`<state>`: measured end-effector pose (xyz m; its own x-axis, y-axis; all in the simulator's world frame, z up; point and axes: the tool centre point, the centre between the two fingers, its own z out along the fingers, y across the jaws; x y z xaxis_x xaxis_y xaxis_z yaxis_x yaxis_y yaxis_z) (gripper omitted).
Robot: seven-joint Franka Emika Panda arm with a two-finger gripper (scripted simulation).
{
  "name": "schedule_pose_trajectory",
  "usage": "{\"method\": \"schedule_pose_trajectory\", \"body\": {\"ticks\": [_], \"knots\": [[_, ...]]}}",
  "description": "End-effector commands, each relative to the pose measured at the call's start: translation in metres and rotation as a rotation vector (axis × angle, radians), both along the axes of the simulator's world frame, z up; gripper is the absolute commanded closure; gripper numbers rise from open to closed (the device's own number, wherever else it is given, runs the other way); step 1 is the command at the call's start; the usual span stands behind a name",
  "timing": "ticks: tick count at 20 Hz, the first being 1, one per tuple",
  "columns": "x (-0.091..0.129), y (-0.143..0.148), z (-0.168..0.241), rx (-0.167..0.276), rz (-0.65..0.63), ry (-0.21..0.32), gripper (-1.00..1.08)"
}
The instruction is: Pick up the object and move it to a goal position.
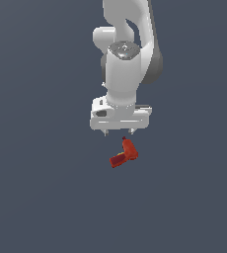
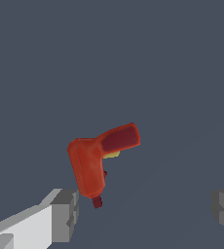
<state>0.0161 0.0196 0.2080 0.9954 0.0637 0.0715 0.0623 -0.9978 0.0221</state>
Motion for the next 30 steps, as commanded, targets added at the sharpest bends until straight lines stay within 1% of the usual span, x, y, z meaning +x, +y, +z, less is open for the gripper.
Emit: {"method": "schedule_pose_trajectory", "body": {"ticks": [1, 7, 10, 14, 17, 21, 24, 27, 30], "knots": [[0.000, 0.000, 0.000, 0.000, 0.000, 0.000, -1.00], [0.001, -0.012, -0.001, -0.006, -0.005, -0.001, -1.00], [0.001, -0.013, -0.001, -0.008, -0.005, -0.002, -1.00], [0.002, -0.014, -0.004, 0.000, -0.021, 0.008, -1.00], [0.004, -0.014, -0.009, 0.013, -0.052, 0.027, -1.00], [0.008, -0.015, -0.021, 0.042, -0.117, 0.066, -1.00], [0.012, -0.016, -0.034, 0.072, -0.183, 0.108, -1.00], [0.016, -0.016, -0.049, 0.110, -0.264, 0.162, -1.00], [0.019, -0.015, -0.068, 0.157, -0.358, 0.228, -1.00]]}}
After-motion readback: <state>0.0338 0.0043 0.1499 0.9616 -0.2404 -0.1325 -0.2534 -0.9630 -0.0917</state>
